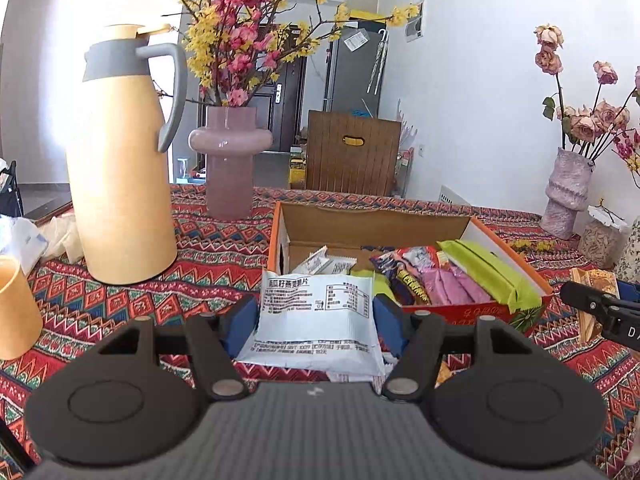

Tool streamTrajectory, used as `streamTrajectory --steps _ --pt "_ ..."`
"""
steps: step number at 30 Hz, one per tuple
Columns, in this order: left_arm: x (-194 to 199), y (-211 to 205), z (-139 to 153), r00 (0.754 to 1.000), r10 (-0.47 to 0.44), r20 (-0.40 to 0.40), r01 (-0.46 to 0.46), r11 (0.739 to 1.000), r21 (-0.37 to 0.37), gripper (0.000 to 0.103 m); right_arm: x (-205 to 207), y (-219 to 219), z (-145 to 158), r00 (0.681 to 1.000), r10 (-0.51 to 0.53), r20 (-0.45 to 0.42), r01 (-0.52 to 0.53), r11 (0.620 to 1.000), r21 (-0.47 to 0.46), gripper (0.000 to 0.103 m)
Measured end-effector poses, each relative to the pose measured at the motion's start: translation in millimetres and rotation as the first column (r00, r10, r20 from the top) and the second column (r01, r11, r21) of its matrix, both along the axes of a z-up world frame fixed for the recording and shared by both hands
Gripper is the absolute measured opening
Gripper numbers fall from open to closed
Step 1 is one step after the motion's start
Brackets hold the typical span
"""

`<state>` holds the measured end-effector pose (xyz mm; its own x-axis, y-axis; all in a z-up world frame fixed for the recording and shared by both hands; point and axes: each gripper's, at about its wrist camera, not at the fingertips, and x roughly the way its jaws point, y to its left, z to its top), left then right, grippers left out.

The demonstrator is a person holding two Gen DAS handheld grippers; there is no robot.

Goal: Organize snacks
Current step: 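Carry the white packet and pastry cake packet over the red box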

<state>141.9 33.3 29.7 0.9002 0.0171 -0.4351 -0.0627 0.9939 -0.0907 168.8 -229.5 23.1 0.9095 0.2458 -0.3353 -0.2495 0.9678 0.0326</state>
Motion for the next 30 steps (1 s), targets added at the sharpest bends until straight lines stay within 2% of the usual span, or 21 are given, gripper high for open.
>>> streamTrajectory --steps 15,23,30 --pt "50.9 -26.2 24.4 0.999 -0.010 0.050 0.010 1.000 0.000 0.065 56.0 18.4 21.5 0.998 0.009 0.061 -0.009 1.000 0.005 0.057" --pt "83.8 -27.6 16.8 0.999 0.011 0.045 -0.010 1.000 -0.021 0.065 87.2 28.7 22.4 0.997 -0.014 0.071 0.014 1.000 -0.001 0.057" --pt "101.8 -27.9 -4.4 0.999 0.031 0.039 -0.031 0.999 -0.014 0.065 108.9 26.4 -2.8 0.998 -0.037 0.044 0.037 0.999 0.013 0.057"
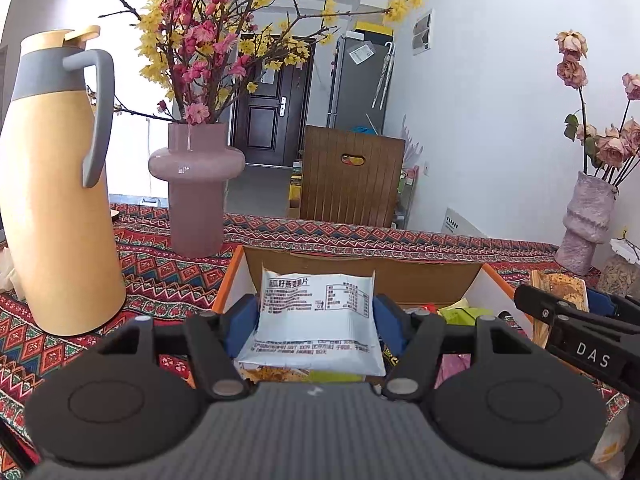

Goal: Organize snacks
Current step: 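Carry the white packet and pastry cake packet over the red box, then open both grippers to drop the packets into the box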

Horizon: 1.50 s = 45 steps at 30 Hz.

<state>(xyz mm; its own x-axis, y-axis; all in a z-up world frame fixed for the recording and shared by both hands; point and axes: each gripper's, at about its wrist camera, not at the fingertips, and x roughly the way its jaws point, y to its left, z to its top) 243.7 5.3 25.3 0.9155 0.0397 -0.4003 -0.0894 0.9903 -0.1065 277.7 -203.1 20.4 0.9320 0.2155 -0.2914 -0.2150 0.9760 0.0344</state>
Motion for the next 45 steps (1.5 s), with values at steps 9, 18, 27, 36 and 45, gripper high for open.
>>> streamTrajectory --steps 9,18,27,36,45 --pt "15.5 6.1 -19.4 0.999 0.008 -0.051 -0.008 1.000 -0.005 0.065 10.4 -0.5 -16.1 0.999 -0.009 -0.046 0.009 1.000 -0.006 0.058" --pt "5.4 1.2 -16.8 1.000 0.014 -0.006 -0.014 1.000 0.005 0.098 10.3 -3.3 -18.5 0.998 -0.025 -0.063 0.026 1.000 0.012 0.089" --pt "-0.6 3.9 -12.7 0.999 0.048 0.015 -0.048 0.999 -0.005 0.103 4.6 -9.9 -15.2 0.999 -0.018 -0.048 0.020 0.999 0.048 0.103" --pt "-16.8 6.2 9.3 0.996 0.084 0.032 -0.084 0.996 -0.019 0.103 -12.3 -9.6 6.3 1.000 -0.012 0.000 0.012 0.998 0.057 0.103" --pt "-58.0 18.9 24.5 0.994 0.093 0.051 -0.093 0.996 -0.008 0.103 -50.2 -2.2 15.4 1.000 0.017 -0.008 -0.016 0.999 0.041 0.103"
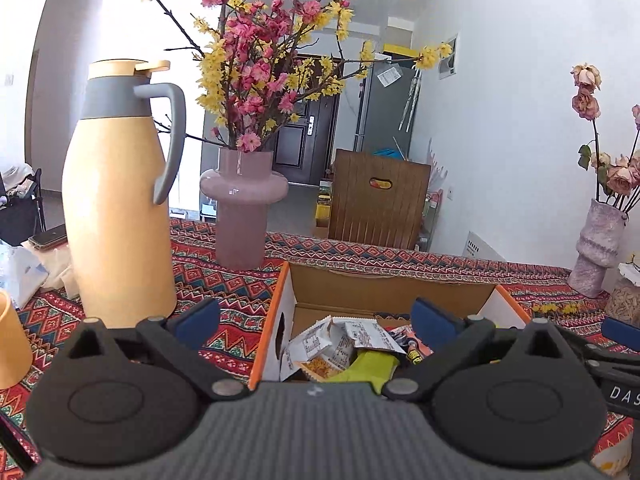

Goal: Organize snacks
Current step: 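Open both grippers to drop the packets into the box, then withdraw both grippers from the box back over the snack pile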

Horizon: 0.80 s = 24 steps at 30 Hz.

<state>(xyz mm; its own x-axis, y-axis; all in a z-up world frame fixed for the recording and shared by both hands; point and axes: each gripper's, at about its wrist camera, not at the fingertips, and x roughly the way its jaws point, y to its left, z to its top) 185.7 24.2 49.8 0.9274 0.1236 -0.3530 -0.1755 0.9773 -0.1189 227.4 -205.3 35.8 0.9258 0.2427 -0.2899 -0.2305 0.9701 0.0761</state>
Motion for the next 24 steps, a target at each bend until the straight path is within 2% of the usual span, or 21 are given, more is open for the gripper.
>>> streamTrajectory --steps 5,13,19,24 --pt "-22.6 16.0 -5.5 1.000 0.003 -0.019 -0.003 1.000 0.009 0.103 -21.0 6.4 -4.5 0.999 0.013 -0.032 -0.013 1.000 -0.008 0.103" --pt "-41.5 42.7 -34.1 0.996 0.016 -0.087 -0.013 0.999 0.031 0.103 -41.8 24.5 -27.3 0.990 0.037 -0.135 -0.041 0.999 -0.030 0.103" --pt "-43.4 52.8 -60.1 0.992 0.030 -0.122 -0.025 0.999 0.044 0.103 -38.1 39.8 -56.2 0.967 0.042 -0.251 -0.057 0.997 -0.053 0.103" --pt "-36.7 55.7 -73.9 0.987 0.030 -0.157 -0.026 0.999 0.032 0.103 -27.6 53.7 -65.8 0.950 0.044 -0.309 -0.062 0.997 -0.050 0.103"
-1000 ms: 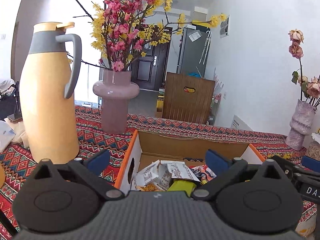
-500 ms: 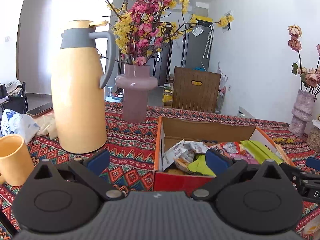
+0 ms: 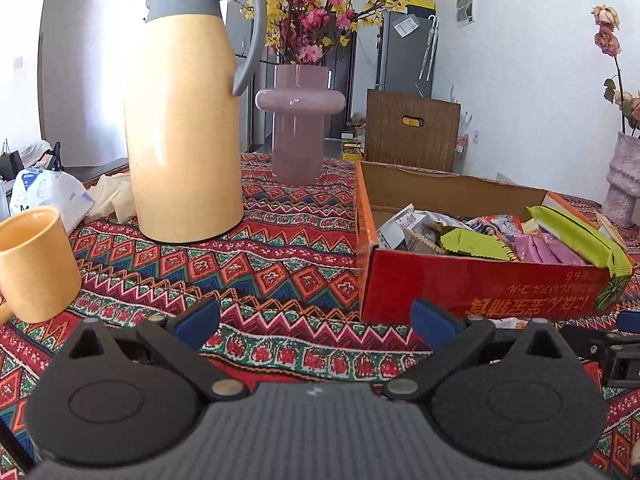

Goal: Organize snacks
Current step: 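Withdraw both grippers from the box back over the snack pile, then grasp a pastry cake packet with the right gripper while the left grasps a white packet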

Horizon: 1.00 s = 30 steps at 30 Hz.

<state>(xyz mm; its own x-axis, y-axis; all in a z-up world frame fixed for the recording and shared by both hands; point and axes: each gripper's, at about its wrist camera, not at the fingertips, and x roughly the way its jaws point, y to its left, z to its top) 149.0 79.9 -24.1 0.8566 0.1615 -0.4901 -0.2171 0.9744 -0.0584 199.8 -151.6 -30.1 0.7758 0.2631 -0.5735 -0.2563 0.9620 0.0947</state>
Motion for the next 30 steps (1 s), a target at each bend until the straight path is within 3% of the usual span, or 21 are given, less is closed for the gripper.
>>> streamTrajectory --steps 6,9,11,12,25,30 --pt "4.2 8.1 -5.5 1.000 -0.008 -0.020 0.007 0.999 -0.048 0.103 19.0 20.7 -7.9 0.997 0.019 -0.074 -0.019 1.000 0.005 0.087" --pt "6.3 10.3 -7.4 0.999 -0.009 -0.033 0.007 0.998 -0.061 0.103 28.3 27.8 -14.6 0.992 0.033 -0.125 -0.032 0.999 0.010 0.068" --pt "6.1 11.4 -7.3 0.999 -0.008 -0.032 0.006 0.998 -0.067 0.103 30.6 29.6 -18.1 0.989 0.031 -0.146 -0.031 1.000 0.005 0.047" --pt "6.3 11.8 -7.4 0.999 -0.007 -0.033 0.005 0.998 -0.069 0.103 30.0 29.1 -18.1 0.990 0.024 -0.141 -0.024 1.000 -0.004 0.043" --pt "14.4 12.5 -9.5 0.996 -0.005 -0.089 -0.002 0.997 -0.075 0.103 1.9 -12.2 -1.1 0.998 0.000 -0.070 0.002 1.000 0.031 0.040" --pt "15.2 -2.4 -1.2 0.994 -0.035 -0.102 0.031 0.999 -0.040 0.103 -0.9 -34.3 -3.4 0.997 -0.038 -0.069 0.041 0.998 0.045 0.040"
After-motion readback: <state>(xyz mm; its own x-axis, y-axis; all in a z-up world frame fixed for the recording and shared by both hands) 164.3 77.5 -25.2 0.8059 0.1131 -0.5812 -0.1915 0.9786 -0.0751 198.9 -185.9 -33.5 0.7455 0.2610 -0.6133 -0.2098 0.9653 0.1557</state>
